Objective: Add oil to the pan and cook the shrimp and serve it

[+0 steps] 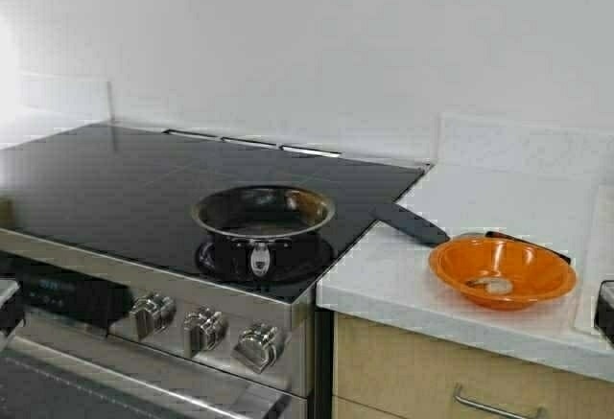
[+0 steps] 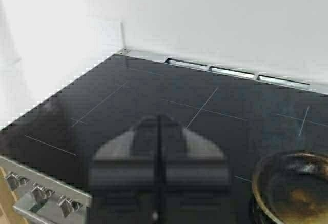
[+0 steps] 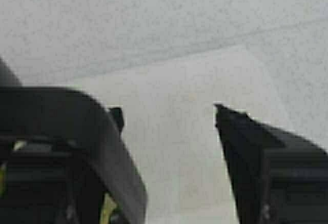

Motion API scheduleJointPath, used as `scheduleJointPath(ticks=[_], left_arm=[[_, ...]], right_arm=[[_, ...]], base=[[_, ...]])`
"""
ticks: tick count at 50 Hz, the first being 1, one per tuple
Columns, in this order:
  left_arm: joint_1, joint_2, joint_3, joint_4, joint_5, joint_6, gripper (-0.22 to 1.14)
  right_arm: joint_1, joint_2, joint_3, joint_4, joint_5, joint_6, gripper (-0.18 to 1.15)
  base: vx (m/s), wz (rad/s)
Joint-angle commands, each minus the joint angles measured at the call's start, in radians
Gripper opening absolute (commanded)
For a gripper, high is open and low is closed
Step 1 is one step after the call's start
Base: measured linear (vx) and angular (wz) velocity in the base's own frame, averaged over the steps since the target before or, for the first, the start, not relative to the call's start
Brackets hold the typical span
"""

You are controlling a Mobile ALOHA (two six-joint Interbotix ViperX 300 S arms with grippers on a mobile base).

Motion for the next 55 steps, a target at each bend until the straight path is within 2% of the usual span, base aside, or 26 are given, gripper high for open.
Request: scheduleJointPath(ticks=[1, 55], left_arm=[[0.002, 0.009, -0.009, 0.000, -0.008, -0.002, 0.03], [0.002, 0.008, -0.009, -0.002, -0.008, -0.014, 0.03]], right_arm=[[0.006, -0.069, 0.014, -0.002, 0.009, 0.002, 0.90], [0.006, -0.224, 0.255, 0.002, 0.025, 0.011, 0.90]], base=[[0.00, 0.00], [0.00, 0.00]])
